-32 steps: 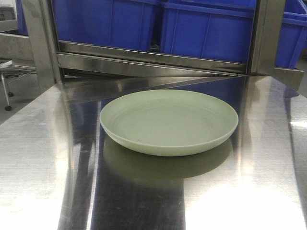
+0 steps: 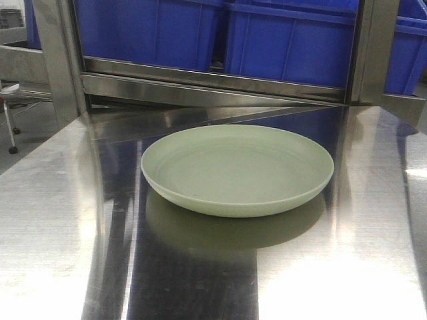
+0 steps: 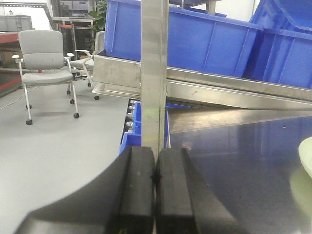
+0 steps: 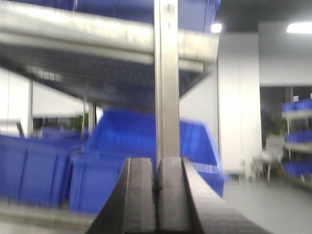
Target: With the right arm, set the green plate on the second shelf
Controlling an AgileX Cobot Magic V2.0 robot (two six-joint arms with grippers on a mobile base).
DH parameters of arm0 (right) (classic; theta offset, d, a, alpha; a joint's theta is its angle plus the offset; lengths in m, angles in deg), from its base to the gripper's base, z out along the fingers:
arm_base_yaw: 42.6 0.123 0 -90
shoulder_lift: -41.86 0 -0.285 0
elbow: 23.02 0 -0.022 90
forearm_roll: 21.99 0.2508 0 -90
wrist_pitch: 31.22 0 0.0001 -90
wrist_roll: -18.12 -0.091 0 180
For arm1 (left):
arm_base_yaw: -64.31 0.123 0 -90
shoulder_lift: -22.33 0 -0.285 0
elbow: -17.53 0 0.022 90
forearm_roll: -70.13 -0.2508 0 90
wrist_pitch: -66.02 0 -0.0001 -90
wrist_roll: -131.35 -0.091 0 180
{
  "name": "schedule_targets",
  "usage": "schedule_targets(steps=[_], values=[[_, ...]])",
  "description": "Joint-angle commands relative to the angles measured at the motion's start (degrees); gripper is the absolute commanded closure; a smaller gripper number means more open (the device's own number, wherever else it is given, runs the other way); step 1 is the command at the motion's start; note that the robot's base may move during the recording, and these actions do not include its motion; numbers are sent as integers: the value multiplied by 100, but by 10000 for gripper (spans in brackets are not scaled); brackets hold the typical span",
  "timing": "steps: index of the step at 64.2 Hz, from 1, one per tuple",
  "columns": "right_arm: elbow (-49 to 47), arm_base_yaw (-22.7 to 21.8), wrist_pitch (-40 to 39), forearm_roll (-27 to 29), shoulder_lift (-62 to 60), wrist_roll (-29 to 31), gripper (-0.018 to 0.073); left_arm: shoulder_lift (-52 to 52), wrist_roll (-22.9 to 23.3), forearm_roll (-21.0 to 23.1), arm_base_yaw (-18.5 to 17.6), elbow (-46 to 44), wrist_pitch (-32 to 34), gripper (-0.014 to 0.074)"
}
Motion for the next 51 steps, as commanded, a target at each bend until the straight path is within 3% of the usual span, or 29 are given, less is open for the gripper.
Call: schedule_targets(steps=[1,6,17,41,51], values=[[-605,-23,-951,-67,-67,-85,510,-84,44,53,-1,240,499,466],[-1144,-23,-614,-15,-50,-85,510,-84,44,53,-1,240,499,466],[-2682,-23,1064,-16,641,-105,510,-84,44,53,-1,240,499,466],[-5357,-23,3566,35,4117,-105,510,-84,44,53,-1,240,499,466],[-6385,-23,4713,494,5505,-30,510,-84,44,53,-1,240,499,466]])
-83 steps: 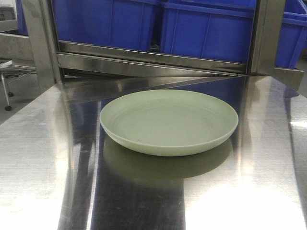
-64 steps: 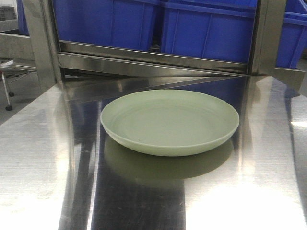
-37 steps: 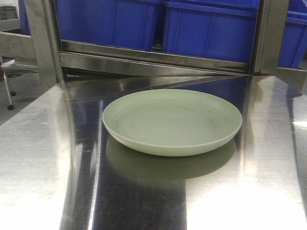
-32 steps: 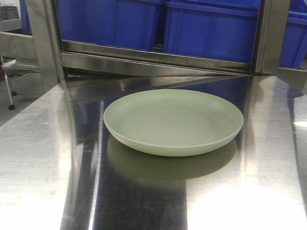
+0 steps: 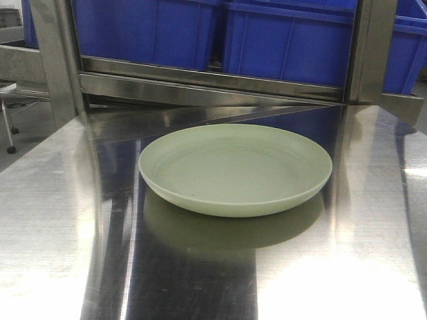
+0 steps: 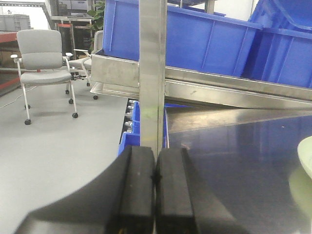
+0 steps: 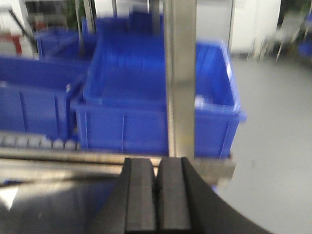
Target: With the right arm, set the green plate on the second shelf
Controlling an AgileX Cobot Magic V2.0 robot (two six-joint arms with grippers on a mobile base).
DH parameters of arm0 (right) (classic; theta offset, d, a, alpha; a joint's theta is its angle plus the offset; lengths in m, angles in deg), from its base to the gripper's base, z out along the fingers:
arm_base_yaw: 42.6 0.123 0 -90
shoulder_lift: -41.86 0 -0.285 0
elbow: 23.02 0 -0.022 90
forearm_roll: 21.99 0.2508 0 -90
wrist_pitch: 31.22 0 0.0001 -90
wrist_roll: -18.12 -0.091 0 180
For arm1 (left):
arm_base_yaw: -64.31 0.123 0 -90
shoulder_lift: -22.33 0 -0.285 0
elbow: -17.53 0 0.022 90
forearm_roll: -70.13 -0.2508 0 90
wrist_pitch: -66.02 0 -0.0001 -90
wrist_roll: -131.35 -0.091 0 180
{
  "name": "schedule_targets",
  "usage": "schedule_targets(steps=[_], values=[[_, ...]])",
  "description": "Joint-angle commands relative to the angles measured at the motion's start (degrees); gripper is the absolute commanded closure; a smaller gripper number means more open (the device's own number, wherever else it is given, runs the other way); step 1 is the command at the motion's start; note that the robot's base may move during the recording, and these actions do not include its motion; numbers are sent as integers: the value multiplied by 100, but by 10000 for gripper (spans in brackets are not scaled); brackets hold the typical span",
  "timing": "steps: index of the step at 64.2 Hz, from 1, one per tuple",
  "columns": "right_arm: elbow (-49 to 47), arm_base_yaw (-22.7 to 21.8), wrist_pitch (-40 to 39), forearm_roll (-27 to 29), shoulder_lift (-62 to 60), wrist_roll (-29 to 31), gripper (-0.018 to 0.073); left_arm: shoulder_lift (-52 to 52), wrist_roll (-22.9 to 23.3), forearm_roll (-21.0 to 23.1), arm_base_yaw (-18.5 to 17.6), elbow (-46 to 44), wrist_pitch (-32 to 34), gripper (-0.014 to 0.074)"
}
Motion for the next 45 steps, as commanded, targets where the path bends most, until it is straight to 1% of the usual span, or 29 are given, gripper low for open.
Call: schedule_targets(steps=[1,3,8,13,18,21,25,27,28,33,35,38,45], values=[[-726,-23,357,284,760,85,510,-84,44,53,-1,240,499,466],[-954,-23,684,406,1081,85,510,-84,44,53,-1,240,499,466],[-1398,13,1283,774,1725,359,510,-84,44,53,-1,240,499,466],[-1673,135,1636,1212,2313,581,510,-84,44,53,-1,240,499,466],[-1861,286,2011,1442,2888,661,501,-84,44,53,-1,240,499,466],[-1912,362,2198,1480,3130,661,465,-84,44,53,-1,240,499,466],[-1926,450,2422,1547,3481,661,376,-84,44,53,-1,240,499,466],[-1926,477,2565,1593,3606,661,324,-84,44,53,-1,240,499,466],[-1926,483,2618,1623,3664,661,281,-84,44,53,-1,240,499,466],[-1926,500,2877,1850,3956,661,122,-84,44,53,-1,240,499,466],[-1926,500,2944,1962,4039,661,80,-84,44,53,-1,240,499,466],[-1926,500,3043,2130,4148,661,45,-84,44,53,-1,240,499,466],[-1926,500,3105,2311,4374,678,50,-84,44,53,-1,240,499,466]])
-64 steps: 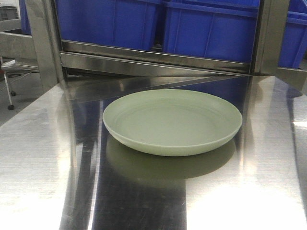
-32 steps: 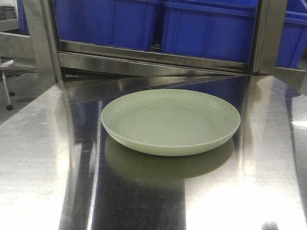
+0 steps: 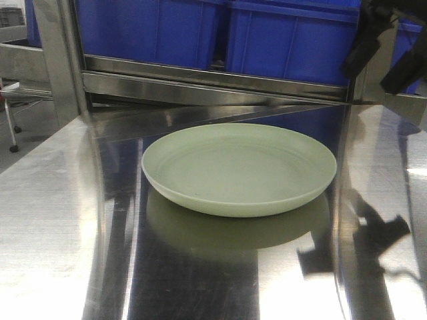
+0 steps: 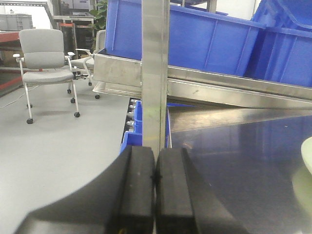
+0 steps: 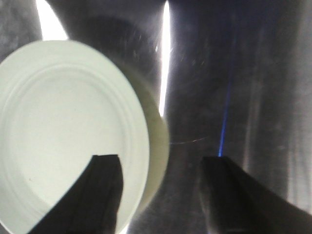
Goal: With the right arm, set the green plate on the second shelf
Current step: 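Lower the right gripper onto the plate rim and close on it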
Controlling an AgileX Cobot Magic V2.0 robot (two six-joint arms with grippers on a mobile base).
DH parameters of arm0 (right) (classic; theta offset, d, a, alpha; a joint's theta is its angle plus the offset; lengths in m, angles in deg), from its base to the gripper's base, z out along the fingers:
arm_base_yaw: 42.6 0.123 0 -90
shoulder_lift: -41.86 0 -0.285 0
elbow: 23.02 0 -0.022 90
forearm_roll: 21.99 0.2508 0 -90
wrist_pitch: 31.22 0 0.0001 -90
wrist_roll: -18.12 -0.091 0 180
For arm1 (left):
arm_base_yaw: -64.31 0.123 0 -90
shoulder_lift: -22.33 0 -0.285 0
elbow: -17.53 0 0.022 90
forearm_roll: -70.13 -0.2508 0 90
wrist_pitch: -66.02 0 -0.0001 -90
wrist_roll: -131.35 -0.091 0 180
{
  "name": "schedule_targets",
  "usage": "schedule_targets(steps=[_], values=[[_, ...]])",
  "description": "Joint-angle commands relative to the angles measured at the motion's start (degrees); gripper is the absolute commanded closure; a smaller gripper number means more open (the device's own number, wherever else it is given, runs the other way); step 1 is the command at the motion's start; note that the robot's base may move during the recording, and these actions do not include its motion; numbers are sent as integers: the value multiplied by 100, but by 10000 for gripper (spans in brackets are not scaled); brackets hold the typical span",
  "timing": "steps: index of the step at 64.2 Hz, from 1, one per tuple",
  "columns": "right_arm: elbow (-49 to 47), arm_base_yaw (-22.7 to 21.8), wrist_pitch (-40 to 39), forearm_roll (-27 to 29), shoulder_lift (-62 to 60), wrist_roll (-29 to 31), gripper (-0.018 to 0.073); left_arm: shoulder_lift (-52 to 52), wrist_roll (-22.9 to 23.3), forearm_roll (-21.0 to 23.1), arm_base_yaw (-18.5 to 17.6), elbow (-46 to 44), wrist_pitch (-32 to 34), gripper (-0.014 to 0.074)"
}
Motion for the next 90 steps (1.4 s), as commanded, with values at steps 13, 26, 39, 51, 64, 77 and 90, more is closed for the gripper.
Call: schedule_targets(steps=[13,26,39,51,64,77,90], values=[[-209,42,57,782,209,288,50,-84,44,53,-1,240,499,466],[-205,346,153,811,524,288,50,-84,44,53,-1,240,499,466],[-193,632,-2,748,730,239,50,-84,44,53,-1,240,499,466],[-186,632,126,735,936,217,50,-84,44,53,-1,240,499,466],[-185,632,61,714,962,202,63,-84,44,53,-1,240,499,466],[-185,632,255,720,1127,202,134,-84,44,53,-1,240,499,466],[-185,632,254,720,1133,153,134,-84,44,53,-1,240,499,466]])
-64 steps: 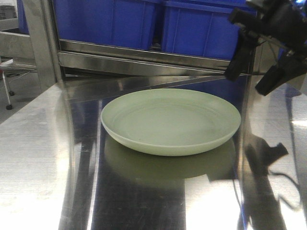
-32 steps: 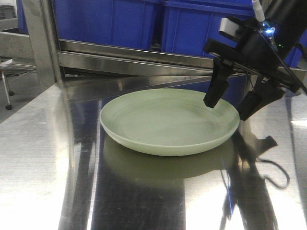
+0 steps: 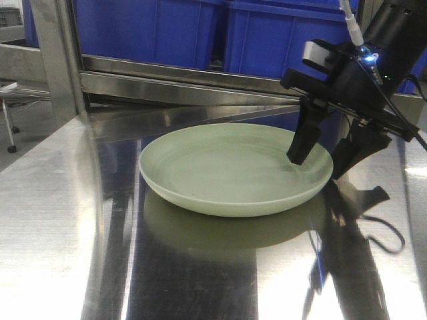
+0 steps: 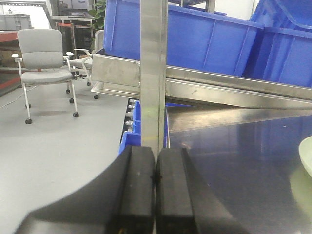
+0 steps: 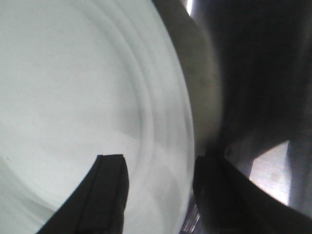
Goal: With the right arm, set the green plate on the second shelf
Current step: 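Lower the right gripper onto the plate rim and close on it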
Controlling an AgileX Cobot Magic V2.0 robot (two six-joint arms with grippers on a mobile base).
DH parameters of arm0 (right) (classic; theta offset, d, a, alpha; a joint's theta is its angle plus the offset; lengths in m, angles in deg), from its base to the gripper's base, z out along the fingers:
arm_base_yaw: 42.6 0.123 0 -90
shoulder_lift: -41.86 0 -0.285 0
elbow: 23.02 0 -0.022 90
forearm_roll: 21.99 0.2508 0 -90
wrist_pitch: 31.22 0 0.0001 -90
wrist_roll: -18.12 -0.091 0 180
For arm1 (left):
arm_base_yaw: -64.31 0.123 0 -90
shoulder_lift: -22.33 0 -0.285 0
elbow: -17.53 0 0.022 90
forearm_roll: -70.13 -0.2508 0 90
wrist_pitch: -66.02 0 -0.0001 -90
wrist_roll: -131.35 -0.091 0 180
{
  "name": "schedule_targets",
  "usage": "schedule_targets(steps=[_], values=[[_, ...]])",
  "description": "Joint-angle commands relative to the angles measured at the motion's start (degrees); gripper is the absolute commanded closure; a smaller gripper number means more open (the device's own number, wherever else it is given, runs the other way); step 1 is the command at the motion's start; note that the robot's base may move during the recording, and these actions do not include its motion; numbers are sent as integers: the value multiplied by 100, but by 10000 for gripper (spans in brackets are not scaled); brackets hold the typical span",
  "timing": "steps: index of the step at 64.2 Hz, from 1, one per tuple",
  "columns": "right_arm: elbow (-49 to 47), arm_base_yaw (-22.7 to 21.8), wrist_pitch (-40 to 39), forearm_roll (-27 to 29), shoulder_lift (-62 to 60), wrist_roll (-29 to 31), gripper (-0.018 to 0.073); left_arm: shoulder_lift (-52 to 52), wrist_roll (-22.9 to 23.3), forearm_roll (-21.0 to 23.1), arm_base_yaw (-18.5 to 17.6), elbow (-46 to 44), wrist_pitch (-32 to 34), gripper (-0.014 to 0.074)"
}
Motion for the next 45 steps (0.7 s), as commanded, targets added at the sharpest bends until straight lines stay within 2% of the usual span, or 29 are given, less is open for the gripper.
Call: schedule_targets(steps=[1,6,19,23,45], values=[[-180,-14,43,169,-287,-49,135,-84,44,53,-1,240,499,466],[-180,-14,45,169,-283,-69,179,-84,44,53,-1,240,499,466],[-180,-14,141,163,-281,-69,522,-84,44,53,-1,240,499,466],[-180,-14,146,163,-281,-69,497,-84,44,53,-1,240,499,466],[-180,-14,163,163,-294,-69,503,-84,44,53,-1,240,499,466]])
